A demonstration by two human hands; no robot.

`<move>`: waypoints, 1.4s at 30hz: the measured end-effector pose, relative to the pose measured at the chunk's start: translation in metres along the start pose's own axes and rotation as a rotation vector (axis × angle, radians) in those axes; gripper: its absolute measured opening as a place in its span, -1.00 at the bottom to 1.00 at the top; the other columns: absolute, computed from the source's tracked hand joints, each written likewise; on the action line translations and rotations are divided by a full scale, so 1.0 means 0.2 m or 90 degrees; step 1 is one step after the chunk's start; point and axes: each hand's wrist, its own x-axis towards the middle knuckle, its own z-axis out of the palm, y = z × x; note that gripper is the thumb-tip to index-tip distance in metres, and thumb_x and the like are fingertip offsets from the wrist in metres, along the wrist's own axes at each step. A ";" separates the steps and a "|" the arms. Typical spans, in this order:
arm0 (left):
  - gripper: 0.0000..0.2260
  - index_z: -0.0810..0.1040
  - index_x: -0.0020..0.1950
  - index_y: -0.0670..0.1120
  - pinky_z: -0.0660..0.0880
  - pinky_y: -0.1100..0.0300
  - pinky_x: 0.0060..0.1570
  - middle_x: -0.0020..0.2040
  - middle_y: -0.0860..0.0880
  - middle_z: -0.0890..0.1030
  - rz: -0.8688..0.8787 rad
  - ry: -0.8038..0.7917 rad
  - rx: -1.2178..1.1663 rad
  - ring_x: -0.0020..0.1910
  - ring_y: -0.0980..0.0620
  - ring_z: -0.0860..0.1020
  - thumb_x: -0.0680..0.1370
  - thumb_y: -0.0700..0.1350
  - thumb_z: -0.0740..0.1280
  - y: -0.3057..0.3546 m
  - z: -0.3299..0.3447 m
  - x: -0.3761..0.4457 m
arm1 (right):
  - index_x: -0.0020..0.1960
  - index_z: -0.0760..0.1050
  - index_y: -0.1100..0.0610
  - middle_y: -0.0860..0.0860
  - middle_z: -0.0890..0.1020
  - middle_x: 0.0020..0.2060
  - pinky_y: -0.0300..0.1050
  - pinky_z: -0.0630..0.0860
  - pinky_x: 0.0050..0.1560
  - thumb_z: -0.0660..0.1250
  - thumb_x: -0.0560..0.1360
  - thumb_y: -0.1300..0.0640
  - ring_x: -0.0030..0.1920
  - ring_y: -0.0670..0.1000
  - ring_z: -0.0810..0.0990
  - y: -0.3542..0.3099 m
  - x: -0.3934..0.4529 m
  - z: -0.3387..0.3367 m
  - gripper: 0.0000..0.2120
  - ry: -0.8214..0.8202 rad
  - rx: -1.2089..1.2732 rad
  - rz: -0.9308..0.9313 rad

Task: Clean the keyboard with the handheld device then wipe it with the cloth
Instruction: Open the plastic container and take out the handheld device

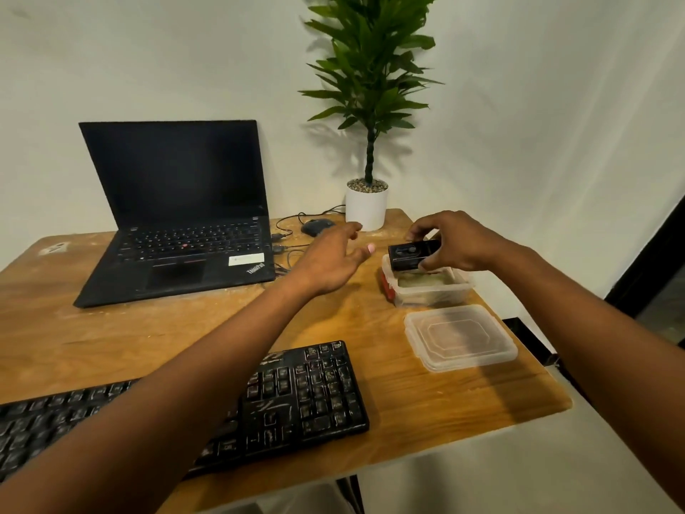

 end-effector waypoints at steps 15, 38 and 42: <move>-0.85 0.73 0.08 -0.11 0.52 0.19 -0.14 -0.04 -0.03 0.73 -0.023 -0.208 -0.183 -0.18 0.15 0.60 0.65 -0.14 0.36 -0.06 -0.55 -0.34 | 0.27 0.59 -0.10 -0.19 0.65 0.13 -0.05 0.58 0.23 0.68 0.22 0.20 0.17 -0.13 0.61 -0.67 -0.19 0.01 -0.33 0.001 0.057 -0.176; -0.89 0.68 0.07 -0.20 0.54 0.18 -0.15 -0.16 -0.03 0.69 -0.252 0.069 -0.483 -0.09 0.01 0.60 0.63 -0.19 0.39 -0.37 -0.60 -0.86 | 0.25 0.56 0.11 0.07 0.74 0.08 0.03 0.66 0.10 0.43 0.56 0.22 0.06 0.06 0.73 -1.12 -0.18 0.52 -0.73 -0.092 0.676 0.006; -0.90 0.68 0.07 -0.17 0.55 0.16 -0.12 -0.19 0.01 0.71 -0.257 0.091 -0.468 -0.10 0.02 0.62 0.62 -0.17 0.40 -0.42 -0.63 -0.92 | 0.21 0.59 0.10 0.06 0.75 0.05 0.07 0.65 0.11 0.40 0.57 0.19 0.07 0.09 0.72 -1.23 -0.16 0.57 -0.78 -0.085 0.665 0.002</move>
